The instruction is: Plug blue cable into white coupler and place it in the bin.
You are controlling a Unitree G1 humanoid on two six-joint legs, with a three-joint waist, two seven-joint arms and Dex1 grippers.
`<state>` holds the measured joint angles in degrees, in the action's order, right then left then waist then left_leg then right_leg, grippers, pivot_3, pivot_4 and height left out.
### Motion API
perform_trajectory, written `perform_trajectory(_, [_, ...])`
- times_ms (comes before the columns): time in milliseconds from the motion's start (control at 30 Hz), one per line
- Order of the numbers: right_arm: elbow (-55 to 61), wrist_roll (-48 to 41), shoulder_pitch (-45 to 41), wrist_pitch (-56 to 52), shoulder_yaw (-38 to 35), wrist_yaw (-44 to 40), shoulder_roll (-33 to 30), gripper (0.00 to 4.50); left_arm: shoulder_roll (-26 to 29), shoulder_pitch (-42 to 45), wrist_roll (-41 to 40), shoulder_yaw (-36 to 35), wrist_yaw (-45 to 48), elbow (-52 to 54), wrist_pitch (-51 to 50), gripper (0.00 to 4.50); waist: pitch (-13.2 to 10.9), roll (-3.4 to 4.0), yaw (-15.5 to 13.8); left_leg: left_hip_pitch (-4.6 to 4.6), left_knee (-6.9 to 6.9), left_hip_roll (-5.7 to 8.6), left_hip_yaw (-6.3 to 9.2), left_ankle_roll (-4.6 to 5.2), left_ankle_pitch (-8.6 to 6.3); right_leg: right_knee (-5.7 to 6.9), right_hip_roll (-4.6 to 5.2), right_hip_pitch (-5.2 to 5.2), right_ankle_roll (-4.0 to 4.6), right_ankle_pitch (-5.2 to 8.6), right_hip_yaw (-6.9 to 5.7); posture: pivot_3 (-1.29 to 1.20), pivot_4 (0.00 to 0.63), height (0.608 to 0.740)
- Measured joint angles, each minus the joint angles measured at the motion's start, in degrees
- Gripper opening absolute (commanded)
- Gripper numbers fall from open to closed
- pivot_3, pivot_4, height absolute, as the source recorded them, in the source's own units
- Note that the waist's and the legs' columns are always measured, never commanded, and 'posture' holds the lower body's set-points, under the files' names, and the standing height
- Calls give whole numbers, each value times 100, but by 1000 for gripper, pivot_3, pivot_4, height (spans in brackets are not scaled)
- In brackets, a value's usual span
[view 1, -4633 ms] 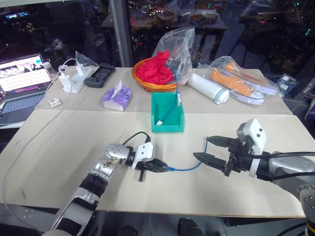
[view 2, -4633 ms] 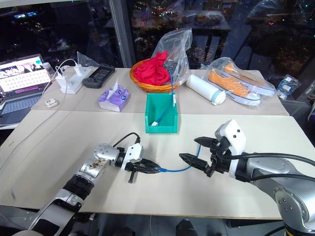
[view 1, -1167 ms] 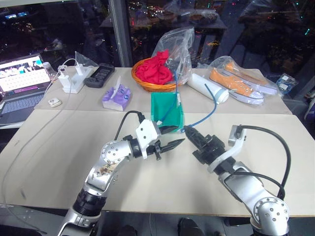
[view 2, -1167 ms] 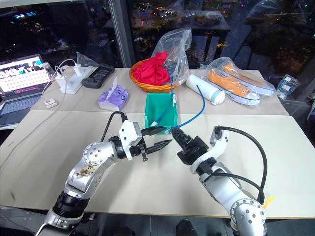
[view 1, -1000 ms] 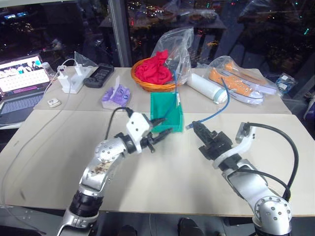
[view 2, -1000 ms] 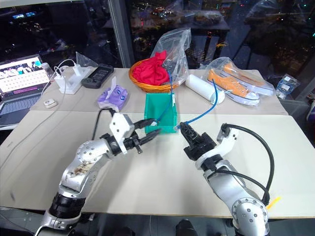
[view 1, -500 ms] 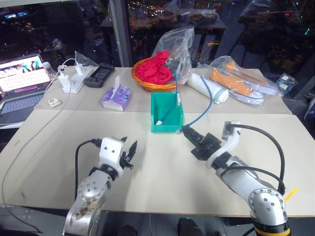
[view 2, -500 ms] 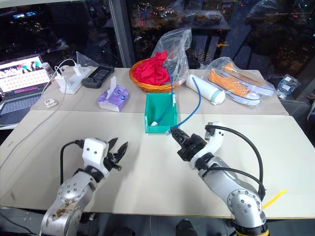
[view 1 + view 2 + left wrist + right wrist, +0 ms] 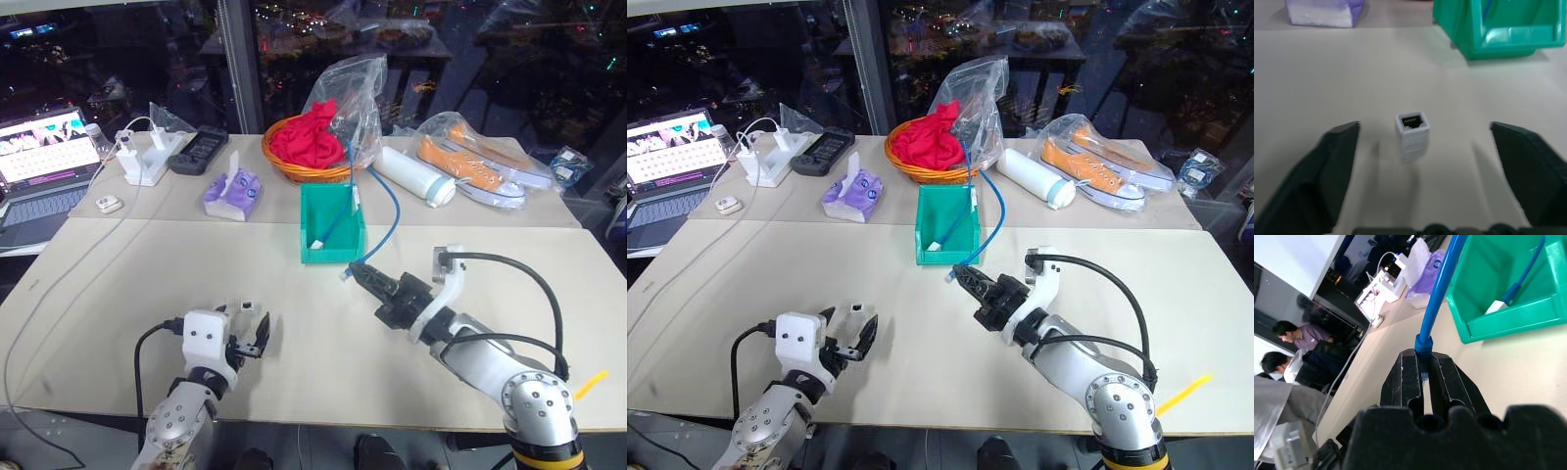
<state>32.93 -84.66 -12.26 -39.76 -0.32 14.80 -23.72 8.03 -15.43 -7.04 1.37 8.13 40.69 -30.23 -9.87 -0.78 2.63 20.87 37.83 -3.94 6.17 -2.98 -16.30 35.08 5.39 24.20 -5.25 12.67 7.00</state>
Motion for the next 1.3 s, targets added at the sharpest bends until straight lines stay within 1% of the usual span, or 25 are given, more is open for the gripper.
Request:
perform_trajectory(133, [-52,-65,-37,-41,-1,19,0,0,-18,145,53,95,-119,-186,-118,4487,0,0,-5,2,0,0,0,0,0,-1,0,0,0,0,-1,0,150,722])
perform_trajectory(333, [-113,-166,-102,-51,-5,39,0,0,-34,476,166,201,-232,-833,-236,4487,0,0,12,1,0,0,0,0,0,0,0,2,0,0,-1,0,150,722])
perform_trajectory(567, [-148,-225,-310,-51,-66,79,0,0,-57,626,242,239,-286,-911,-320,4487,1,0,-3,0,0,0,0,0,0,0,0,0,0,0,-1,0,150,722])
perform_trajectory(633, [-148,-225,-308,-51,-66,86,0,0,-83,628,236,230,-289,-915,-320,3950,1,1,0,-1,0,0,0,0,0,1,0,0,0,0,0,0,150,722])
perform_trajectory(667, [-148,-225,-305,-51,-66,92,0,0,-89,631,236,207,-292,-923,-321,3749,1,1,1,-1,0,0,0,0,0,1,0,0,0,0,0,0,150,722])
perform_trajectory(800, [-148,-225,-305,-51,-65,110,0,0,-154,653,233,123,-305,-952,-324,2267,1,1,-5,0,0,0,0,0,0,0,0,0,0,0,-1,0,150,722])
perform_trajectory(833, [-148,-225,-305,-51,-65,112,0,0,-158,656,233,111,-307,-955,-326,1966,1,1,-6,0,0,0,0,0,0,0,0,0,0,0,0,0,150,722])
perform_trajectory(867, [-148,-225,-305,-51,-65,116,0,0,-168,666,233,101,-308,-962,-332,1547,1,1,-7,0,0,0,0,0,0,0,0,0,0,0,0,0,150,722])
perform_trajectory(933, [-148,-225,-304,-51,-66,120,0,0,-174,690,234,99,-307,-978,-337,877,1,1,-7,0,0,0,0,0,0,0,0,-1,0,0,0,0,150,722])
perform_trajectory(967, [-148,-225,-301,-51,-66,124,0,0,-179,726,233,99,-304,-1000,-341,610,1,1,-7,0,0,0,0,0,0,0,0,-1,0,0,-1,0,150,722])
perform_trajectory(1300, [-153,-217,-301,-51,-64,136,26,0,-197,972,233,71,-293,-1231,-294,593,1,1,-7,-1,0,0,0,0,0,0,0,-1,0,0,0,0,150,722])
